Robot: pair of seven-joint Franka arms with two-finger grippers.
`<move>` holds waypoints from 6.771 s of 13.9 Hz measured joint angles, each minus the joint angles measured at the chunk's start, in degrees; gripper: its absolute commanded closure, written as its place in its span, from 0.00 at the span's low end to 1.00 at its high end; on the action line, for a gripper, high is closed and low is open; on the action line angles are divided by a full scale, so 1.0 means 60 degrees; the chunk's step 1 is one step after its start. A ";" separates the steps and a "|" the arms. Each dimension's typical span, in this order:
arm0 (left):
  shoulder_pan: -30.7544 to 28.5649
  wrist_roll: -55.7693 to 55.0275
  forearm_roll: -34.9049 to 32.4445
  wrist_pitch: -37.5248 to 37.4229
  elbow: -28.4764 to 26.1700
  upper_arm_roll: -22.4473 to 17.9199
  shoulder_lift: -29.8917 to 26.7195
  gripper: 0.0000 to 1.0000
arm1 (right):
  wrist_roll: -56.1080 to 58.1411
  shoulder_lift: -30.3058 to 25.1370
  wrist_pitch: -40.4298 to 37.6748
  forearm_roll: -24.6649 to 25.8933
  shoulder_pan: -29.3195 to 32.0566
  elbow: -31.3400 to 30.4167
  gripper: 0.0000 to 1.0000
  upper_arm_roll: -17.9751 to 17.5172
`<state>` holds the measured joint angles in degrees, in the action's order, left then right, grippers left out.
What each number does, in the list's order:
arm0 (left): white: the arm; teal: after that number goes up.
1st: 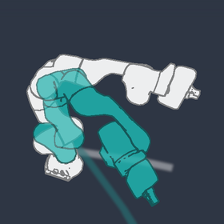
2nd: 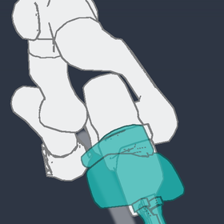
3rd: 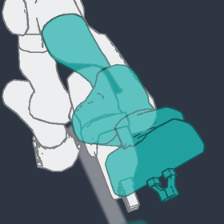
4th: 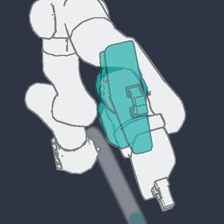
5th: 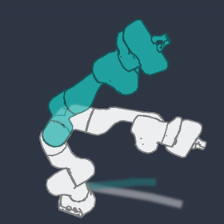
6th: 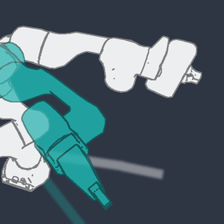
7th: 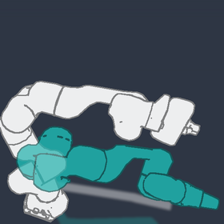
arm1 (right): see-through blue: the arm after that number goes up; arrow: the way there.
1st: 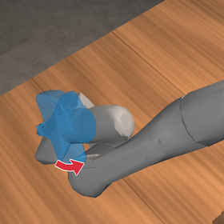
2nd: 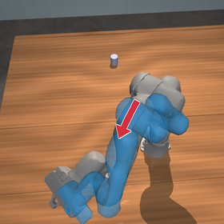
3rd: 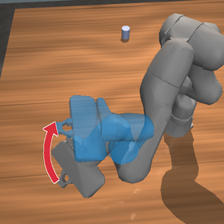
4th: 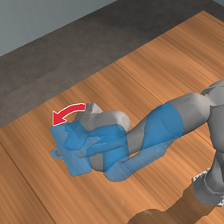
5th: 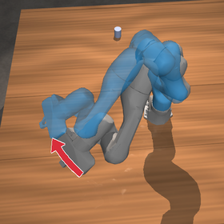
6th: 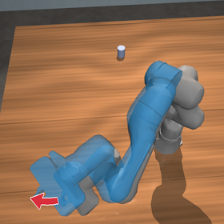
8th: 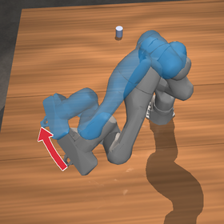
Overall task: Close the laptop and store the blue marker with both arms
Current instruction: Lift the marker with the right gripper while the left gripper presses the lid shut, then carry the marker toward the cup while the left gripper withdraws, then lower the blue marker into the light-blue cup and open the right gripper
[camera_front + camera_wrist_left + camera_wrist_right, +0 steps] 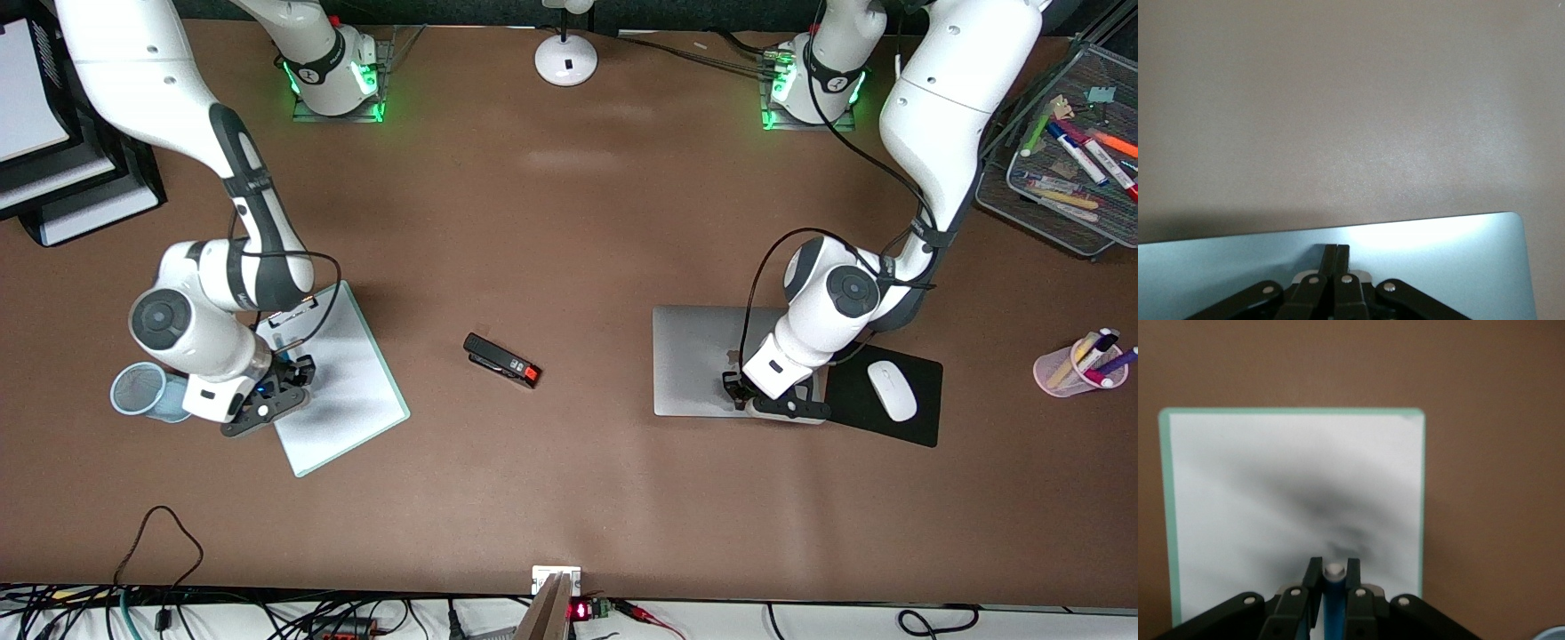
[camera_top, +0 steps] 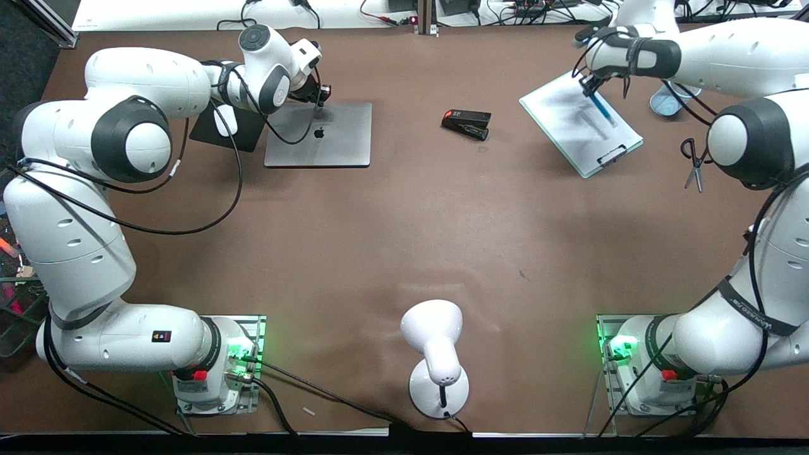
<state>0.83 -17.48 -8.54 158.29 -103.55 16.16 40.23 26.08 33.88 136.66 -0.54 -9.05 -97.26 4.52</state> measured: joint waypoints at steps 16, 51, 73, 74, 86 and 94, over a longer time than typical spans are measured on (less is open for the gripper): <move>-0.0002 0.0040 -0.0122 -0.2508 0.0489 -0.0063 -0.1019 1.00 | 0.4011 -0.1631 -0.0179 -0.1414 0.1124 0.0071 1.00 0.0048; -0.0020 0.2608 0.1509 -1.0101 0.0492 -0.2163 -0.7143 0.00 | 1.5974 0.0955 -0.6671 -0.7671 0.4957 0.3563 1.00 0.0118; 0.0036 0.2789 0.0968 -1.0040 0.0500 -0.1293 -0.6980 0.00 | 1.7351 0.2399 -0.7092 -0.9152 0.5808 0.4141 1.00 0.0116; 0.0028 0.2789 0.0968 -1.0034 0.0531 -0.1297 -0.6985 0.00 | 1.7383 0.2454 -0.7091 -0.9153 0.5843 0.4153 1.00 0.0116; -0.0402 0.2795 0.0968 -1.0097 0.0949 -0.1433 -0.7022 0.00 | 1.7433 0.3186 -0.7030 -0.9216 0.6086 0.4545 0.01 0.0116; -0.0511 0.2796 0.0968 -1.0114 0.0949 -0.1441 -0.7005 0.00 | 1.5400 0.2706 -0.7800 -0.8551 0.6111 0.5261 0.00 0.0252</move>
<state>-2.24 -0.71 -2.73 97.61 -97.85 7.51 -1.80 118.48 50.12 89.86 -51.84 27.61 -65.69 6.03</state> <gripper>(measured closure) 0.000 0.048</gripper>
